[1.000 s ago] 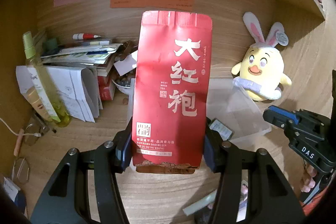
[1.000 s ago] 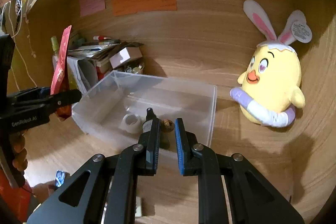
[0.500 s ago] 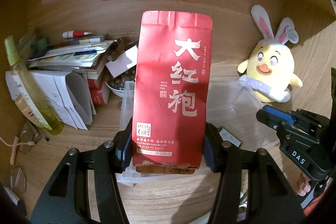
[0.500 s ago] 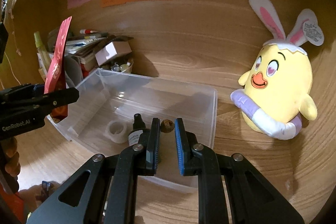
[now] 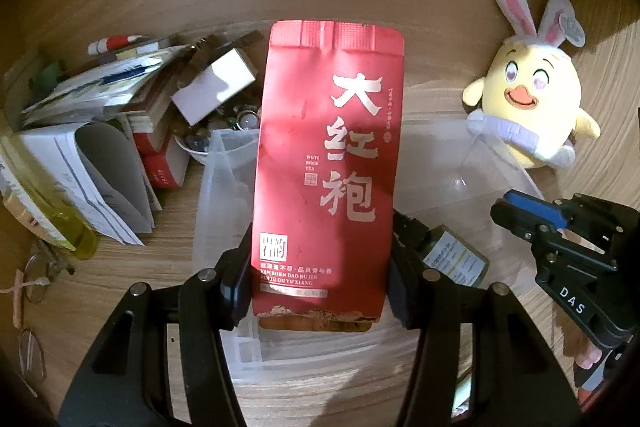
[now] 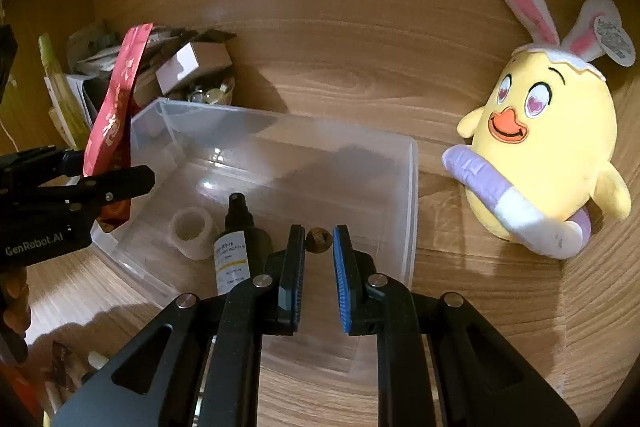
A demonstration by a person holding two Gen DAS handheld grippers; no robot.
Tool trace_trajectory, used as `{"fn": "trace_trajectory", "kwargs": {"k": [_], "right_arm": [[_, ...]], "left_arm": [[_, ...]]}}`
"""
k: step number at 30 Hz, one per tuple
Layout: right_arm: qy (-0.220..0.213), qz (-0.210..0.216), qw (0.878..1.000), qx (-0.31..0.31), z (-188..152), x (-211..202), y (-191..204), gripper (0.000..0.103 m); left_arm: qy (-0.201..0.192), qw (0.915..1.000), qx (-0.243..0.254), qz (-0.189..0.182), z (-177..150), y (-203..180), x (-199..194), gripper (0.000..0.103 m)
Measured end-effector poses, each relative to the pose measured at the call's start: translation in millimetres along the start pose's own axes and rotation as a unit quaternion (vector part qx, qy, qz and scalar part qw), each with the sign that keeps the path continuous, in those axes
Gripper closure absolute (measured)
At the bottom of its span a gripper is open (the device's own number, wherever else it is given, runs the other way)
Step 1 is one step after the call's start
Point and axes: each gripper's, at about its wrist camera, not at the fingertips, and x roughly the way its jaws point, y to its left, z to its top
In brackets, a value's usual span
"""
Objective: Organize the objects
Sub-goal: 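Carry the red tea bag into the clear box and open the left tool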
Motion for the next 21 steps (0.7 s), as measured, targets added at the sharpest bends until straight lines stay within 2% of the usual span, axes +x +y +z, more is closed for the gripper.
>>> {"fn": "trace_trajectory", "kwargs": {"k": [14,18,21], "right_arm": [[0.015,0.003,1.000,-0.005,-1,6,4,0.090],[0.018,0.004,1.000,-0.003,-2,6,4,0.089],[0.016,0.004,1.000,-0.003,-2,4,4,0.085]], "left_arm": [[0.025,0.9996,0.011,-0.006,-4,-7,13,0.047],[0.025,0.9996,0.015,-0.007,-5,-10,9,0.033],[0.017,0.9997,0.018,-0.003,-5,-11,2,0.033]]}}
